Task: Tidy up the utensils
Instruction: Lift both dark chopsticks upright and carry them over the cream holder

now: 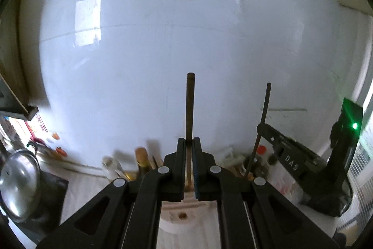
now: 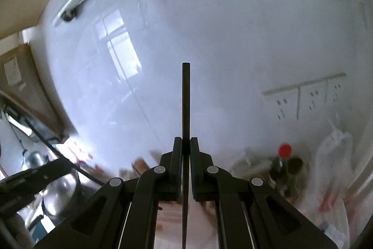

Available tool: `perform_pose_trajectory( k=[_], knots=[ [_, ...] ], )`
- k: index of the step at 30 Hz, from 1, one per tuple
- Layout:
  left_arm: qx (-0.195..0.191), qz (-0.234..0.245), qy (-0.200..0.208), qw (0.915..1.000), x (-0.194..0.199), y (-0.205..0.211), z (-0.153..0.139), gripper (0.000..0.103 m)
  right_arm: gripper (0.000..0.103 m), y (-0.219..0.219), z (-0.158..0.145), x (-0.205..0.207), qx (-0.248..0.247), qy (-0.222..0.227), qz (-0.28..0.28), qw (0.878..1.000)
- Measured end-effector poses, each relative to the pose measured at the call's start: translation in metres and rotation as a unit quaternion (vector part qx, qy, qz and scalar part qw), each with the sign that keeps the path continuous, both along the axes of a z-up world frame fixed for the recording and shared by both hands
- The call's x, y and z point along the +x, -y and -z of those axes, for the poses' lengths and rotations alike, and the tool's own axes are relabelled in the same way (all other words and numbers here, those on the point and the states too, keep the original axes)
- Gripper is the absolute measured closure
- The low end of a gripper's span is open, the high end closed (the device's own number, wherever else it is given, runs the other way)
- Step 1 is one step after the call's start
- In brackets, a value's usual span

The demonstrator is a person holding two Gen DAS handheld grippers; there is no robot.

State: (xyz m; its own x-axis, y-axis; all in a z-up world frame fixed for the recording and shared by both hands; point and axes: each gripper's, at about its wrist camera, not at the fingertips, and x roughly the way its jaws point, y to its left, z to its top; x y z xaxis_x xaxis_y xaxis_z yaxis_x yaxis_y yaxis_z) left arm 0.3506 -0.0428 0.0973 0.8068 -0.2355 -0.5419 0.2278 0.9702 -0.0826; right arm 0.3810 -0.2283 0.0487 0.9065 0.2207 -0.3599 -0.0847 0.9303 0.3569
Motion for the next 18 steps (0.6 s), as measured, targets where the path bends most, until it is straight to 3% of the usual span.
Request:
perform_pose_trajectory(
  k=[4, 10, 18],
  knots=[
    [0.017, -0.012, -0.015, 0.9997, 0.031, -0.006, 0.008, 0.1, 0.097, -0.017, 0.001, 0.034, -0.004, 0.014, 0.0, 1.0],
    [0.017, -0.018, -0.075, 0.9969, 0.07, -0.011, 0.052, 0.1, 0.097, -0.039, 0.021, 0.072, -0.022, 0.034, 0.009, 0.999],
    [0.013, -0.015, -0.122, 0.9924, 0.087, -0.009, 0.088, 0.1, 0.097, -0.054, 0.049, 0.094, -0.028, 0.047, 0.006, 0.999]
  ],
)
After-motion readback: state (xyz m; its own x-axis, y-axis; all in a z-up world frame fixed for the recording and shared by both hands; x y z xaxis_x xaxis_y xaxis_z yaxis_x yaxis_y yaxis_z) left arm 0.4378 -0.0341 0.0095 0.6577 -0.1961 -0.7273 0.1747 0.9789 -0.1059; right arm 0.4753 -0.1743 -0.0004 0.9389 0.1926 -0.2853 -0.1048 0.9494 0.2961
